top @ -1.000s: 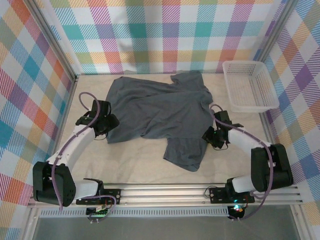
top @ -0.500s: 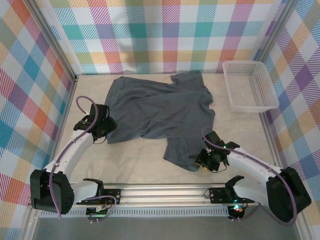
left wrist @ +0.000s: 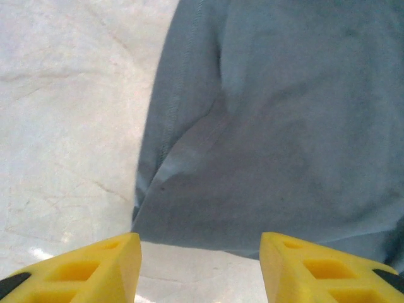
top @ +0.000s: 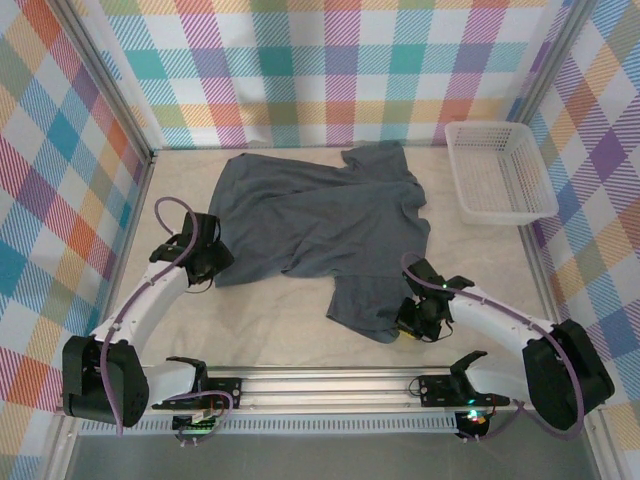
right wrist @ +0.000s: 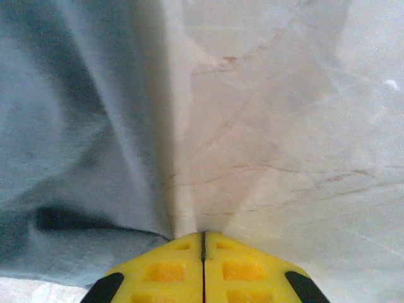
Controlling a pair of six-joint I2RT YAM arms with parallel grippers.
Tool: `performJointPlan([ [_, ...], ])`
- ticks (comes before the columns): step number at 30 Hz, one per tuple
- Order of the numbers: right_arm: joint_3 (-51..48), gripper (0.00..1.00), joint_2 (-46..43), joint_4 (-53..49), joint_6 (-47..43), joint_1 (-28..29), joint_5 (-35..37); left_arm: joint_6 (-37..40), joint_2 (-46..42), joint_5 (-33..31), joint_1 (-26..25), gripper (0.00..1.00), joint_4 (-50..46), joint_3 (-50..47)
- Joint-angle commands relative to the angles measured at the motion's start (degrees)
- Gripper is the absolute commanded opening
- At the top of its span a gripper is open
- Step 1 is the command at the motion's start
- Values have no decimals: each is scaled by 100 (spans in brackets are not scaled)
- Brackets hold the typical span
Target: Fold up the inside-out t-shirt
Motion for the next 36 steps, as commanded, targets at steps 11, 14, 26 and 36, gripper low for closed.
performJointPlan([
  [11,119,38,175,751,-126,83,127,-184,-89,37,49,52,-26,-221],
  [14,170,39,245,757,-200,83,266,-171,-104,1,43,52,-63,-227],
  [26,263,4,132,601,-145,83,280,-240,-90,-50,49,52,-193,-240],
  [36,164,0,-1071,55,129,83,596,-545,464,115,49,51,-382,-326],
])
